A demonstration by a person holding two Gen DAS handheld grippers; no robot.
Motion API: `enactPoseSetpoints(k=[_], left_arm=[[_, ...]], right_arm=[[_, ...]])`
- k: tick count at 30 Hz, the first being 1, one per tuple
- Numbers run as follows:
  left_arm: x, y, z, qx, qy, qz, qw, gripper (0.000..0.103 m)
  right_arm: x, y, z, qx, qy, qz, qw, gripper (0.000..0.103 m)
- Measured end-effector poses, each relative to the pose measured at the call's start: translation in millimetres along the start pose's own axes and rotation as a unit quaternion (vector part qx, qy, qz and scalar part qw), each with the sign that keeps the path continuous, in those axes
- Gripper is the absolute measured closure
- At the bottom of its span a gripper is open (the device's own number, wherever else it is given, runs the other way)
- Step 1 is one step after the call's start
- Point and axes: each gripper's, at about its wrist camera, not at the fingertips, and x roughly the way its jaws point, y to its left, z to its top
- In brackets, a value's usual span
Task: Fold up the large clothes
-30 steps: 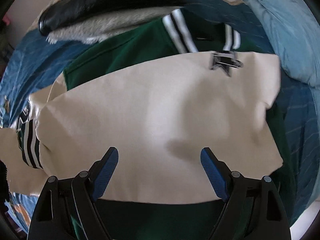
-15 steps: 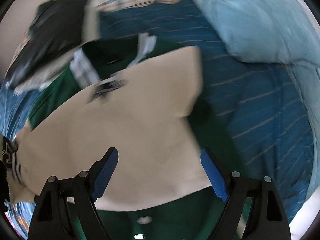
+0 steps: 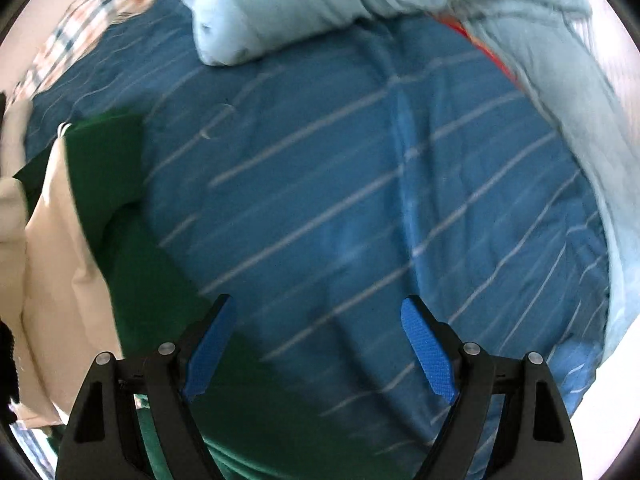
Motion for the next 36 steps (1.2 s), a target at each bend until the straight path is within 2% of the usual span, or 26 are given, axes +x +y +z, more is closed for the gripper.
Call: enactPoseSetpoints(k=[1,4,5,6,7,8,11,14,16,19,21,24,25,26,27,29,31,32,34,35,36], left_arm=[[9,-2,-1,-0.002,0.017,0.001,0.9999,0.088],[10,4,-4,-0.024,0.027,-0.006,0.9993,0.083],[6,9,-4,-0.033,0.028,-0.016,0.9989,0.065],[2,13,-3,-0.041,0.029,-0.02,0.9985,0.026],[-4,19,-3,-0.05,0.027,-0.022,0.9982,0.009],[-11,26,-2,-0.061,0.02,-0.027,0.9976,0.003],[-35,49,-11,-0.096,0.011,-0.047,0.9942,0.003],[-57,84,-18,-0.139,0.007,-0.047,0.9892,0.003],[-70,114,-26,-0.172,0.001,-0.028,0.9848,0.003],[-81,163,-39,-0.215,-0.01,0.009,0.9766,0.003],[-81,193,-50,-0.221,-0.017,0.063,0.9731,0.003],[-63,226,-63,-0.211,-0.001,0.143,0.9669,0.003],[-58,235,-65,-0.213,0.004,0.16,0.9639,0.003],[-51,247,-69,-0.216,0.012,0.18,0.9596,0.003],[-46,257,-72,-0.218,0.018,0.19,0.957,0.003],[-34,275,-79,-0.222,0.035,0.219,0.9495,0.003],[-33,287,-87,-0.226,0.042,0.226,0.9467,0.003],[-34,291,-94,-0.224,0.047,0.236,0.9443,0.003],[-39,292,-105,-0.217,0.056,0.244,0.9434,0.003],[-41,290,-116,-0.21,0.065,0.253,0.9422,0.003],[-42,291,-121,-0.205,0.072,0.255,0.9422,0.003]], right_arm=[[0,-5,-2,0.005,0.005,0.007,1.0,0.017],[1,-19,-1,0.024,0.021,0.037,0.999,0.017],[0,-24,-1,0.03,0.026,0.048,0.998,0.017],[-1,-28,0,0.034,0.032,0.057,0.997,0.017],[-2,-31,0,0.04,0.039,0.072,0.996,0.017],[-4,-35,1,0.047,0.047,0.088,0.994,0.017],[-12,-40,1,0.058,0.068,0.136,0.987,0.017],[-19,-35,6,0.065,0.083,0.193,0.975,0.017],[-22,-23,15,0.061,0.093,0.23,0.967,0.017],[-17,13,25,0.029,0.106,0.285,0.952,0.016],[-5,41,32,0.003,0.113,0.289,0.951,0.016],[28,80,39,-0.026,0.138,0.286,0.948,0.016],[36,89,44,-0.027,0.149,0.284,0.947,0.026],[42,97,47,-0.018,0.155,0.297,0.942,0.047],[41,102,49,-0.011,0.15,0.32,0.935,0.092],[23,114,53,-0.028,0.122,0.337,0.933,0.092],[10,117,55,-0.045,0.099,0.339,0.934,0.089],[12,115,56,-0.049,0.106,0.314,0.942,0.083],[8,110,54,-0.062,0.106,0.257,0.958,0.06],[-1,105,48,-0.079,0.101,0.224,0.966,0.058],[-11,103,42,-0.102,0.096,0.214,0.967,0.056]])
